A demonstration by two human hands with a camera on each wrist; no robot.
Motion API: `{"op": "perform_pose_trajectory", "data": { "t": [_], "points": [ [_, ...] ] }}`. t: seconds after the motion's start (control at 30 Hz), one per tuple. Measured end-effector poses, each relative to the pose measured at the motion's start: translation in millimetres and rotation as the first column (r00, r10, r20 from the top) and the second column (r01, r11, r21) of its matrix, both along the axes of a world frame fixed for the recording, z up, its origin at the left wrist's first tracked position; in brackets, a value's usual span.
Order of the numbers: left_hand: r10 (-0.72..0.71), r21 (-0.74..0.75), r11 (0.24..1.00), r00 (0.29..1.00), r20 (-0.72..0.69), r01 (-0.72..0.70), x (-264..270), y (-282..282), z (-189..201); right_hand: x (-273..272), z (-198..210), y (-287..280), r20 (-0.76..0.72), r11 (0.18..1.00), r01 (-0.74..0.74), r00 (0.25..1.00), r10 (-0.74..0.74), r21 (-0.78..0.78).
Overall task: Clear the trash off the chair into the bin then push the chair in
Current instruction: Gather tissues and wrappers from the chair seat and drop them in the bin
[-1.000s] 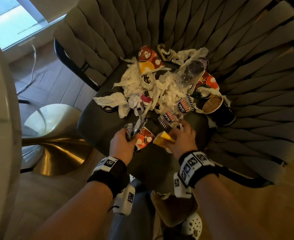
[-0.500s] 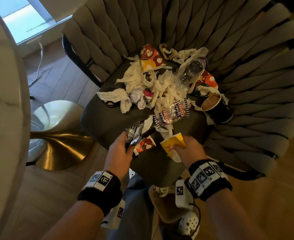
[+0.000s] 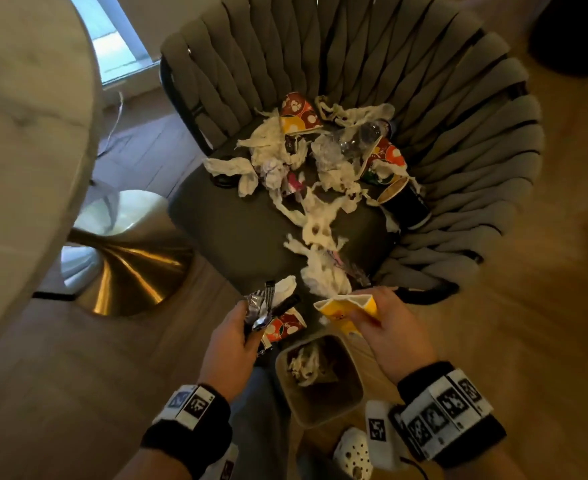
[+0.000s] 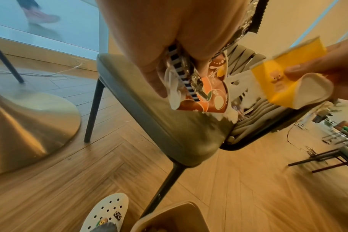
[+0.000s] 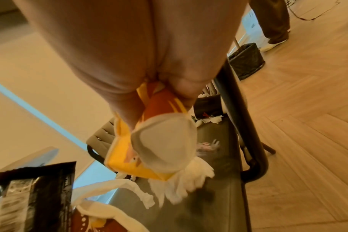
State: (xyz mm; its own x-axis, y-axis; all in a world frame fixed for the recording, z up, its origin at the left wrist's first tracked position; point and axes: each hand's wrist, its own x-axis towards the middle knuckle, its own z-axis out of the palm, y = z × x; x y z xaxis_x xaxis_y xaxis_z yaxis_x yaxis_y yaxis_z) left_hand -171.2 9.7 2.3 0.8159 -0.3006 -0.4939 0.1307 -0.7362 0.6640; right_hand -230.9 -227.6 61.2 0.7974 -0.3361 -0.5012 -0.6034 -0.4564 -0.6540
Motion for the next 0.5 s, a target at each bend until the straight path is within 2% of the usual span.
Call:
{"op": "perform_pose_trajectory", "data": {
  "t": [0.1, 0.27, 0.37, 0.43, 0.5],
  "points": [
    [0.069, -0.044, 0.997, 0.998, 0.006, -0.069, -29.5, -0.9, 2.7, -14.8, -12.1, 1.7, 0.052, 1.000, -0.016, 0.998, 0.017, -0.026],
    [0.205, -0.065, 0.976, 0.978, -0.046, -0.208, -50.8, -4.6, -16.6, -1.3, -85.5, 18.5, -0.126, 0.992, -0.107, 0.987, 0.098, -0.066],
    [0.231, -0.055, 0.970, 0.970, -0.079, -0.235, -47.2, -6.2, -34.4, 10.3, -125.6, 32.9, -0.141, 0.983, -0.161, 0.979, 0.148, -0.083],
    [0.228, -0.062, 0.970, 0.970, -0.080, -0.233, -39.2, -8.8, -45.3, 18.8, -138.2, 32.9, -0.146, 0.973, -0.189, 0.975, 0.169, -0.133],
    [0.226, -0.079, 0.969, 0.971, -0.079, -0.232, -31.9, -11.1, -53.9, 27.2, -143.7, 30.6, -0.213, 0.954, -0.249, 0.954, 0.212, -0.166]
  ]
}}
